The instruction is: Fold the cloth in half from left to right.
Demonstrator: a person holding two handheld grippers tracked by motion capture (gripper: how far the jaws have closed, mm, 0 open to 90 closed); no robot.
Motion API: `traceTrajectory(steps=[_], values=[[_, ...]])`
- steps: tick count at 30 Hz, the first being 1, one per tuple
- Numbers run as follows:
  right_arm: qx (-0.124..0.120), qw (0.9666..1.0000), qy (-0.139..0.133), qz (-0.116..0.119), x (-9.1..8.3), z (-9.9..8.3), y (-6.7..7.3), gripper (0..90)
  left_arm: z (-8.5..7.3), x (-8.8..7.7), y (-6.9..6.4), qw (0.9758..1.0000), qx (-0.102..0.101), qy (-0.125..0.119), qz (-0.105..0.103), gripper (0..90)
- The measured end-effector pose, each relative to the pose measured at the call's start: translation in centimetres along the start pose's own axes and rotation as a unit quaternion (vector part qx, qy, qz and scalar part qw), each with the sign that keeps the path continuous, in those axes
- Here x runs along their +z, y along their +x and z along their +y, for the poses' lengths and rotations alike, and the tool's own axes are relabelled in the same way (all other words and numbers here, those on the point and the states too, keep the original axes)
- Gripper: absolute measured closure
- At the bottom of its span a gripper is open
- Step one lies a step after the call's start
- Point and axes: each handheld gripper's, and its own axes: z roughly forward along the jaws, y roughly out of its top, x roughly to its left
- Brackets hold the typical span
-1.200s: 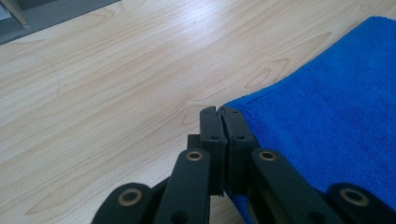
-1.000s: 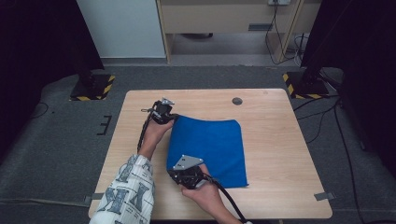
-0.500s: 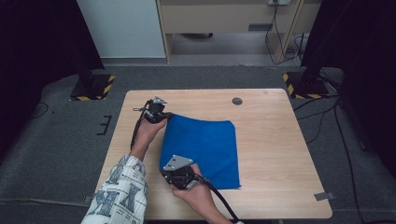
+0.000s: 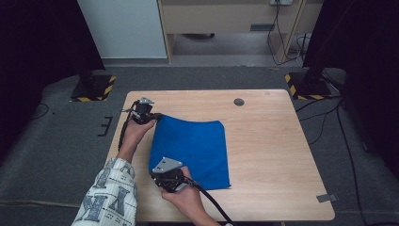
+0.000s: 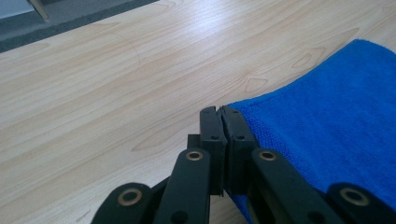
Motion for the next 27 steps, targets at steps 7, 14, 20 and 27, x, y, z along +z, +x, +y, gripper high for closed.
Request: traceTrajectory(steps=[7, 14, 20, 27], values=[[0.010, 0.9999, -0.013, 0.000, 0.5, 0.8, 0.5, 86.8, -0.2, -1.1, 0.5, 1.0000, 0.000, -0.001, 0.002, 88.0], [0.021, 0.9995, -0.024, -0.003, -0.7, 0.6, -0.2, 86.6, 0.7, -0.5, -0.6, 1.0000, -0.003, 0.000, -0.005, 87.9], [0.030, 0.9992, -0.026, -0.010, -2.6, -0.8, -1.2, 86.7, 1.5, 1.1, -2.6, 1.0000, 0.003, 0.005, -0.006, 87.8], [0.050, 0.9984, -0.015, -0.023, -5.1, -3.3, -3.0, 86.9, 3.0, 3.7, -5.4, 0.9997, 0.011, 0.015, -0.018, 87.8]])
